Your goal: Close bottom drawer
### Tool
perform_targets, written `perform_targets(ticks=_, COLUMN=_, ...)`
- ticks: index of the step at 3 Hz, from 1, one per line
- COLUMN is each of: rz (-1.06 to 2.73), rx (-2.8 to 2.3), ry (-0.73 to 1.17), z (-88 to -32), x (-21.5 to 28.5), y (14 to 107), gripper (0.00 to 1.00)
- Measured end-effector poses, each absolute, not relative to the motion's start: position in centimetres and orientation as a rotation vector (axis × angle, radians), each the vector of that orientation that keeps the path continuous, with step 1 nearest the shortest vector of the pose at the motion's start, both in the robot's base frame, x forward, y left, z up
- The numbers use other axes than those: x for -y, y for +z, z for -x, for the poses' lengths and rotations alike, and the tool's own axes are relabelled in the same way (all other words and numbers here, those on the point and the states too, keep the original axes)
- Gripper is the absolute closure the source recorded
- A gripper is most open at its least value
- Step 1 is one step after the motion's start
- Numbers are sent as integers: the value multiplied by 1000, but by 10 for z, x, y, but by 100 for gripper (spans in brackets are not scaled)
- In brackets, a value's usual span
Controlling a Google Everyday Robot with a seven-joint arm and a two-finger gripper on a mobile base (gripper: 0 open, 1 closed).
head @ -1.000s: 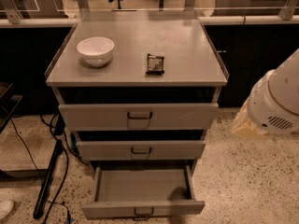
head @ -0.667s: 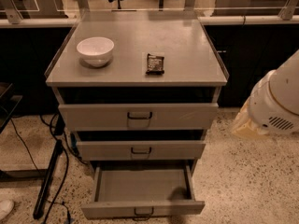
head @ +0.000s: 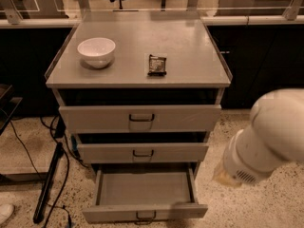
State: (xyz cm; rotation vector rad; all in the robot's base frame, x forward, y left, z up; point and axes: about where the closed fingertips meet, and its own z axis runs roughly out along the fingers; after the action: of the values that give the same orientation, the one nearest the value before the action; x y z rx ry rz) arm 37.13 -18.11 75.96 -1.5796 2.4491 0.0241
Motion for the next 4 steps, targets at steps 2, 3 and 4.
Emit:
perform_targets(ticks=2, rz=1566, rx=-2529, ry=123, z=-344, x=170, y=683, gripper=100)
perform_targets(ticks=3, rz=1525, rx=-2576, ry=110, z=-349, x=172, y=647, gripper=100)
perform_targets(ticks=4, rz=1454, rx=-2649, ry=108, z=-358, x=178, y=590, gripper=100)
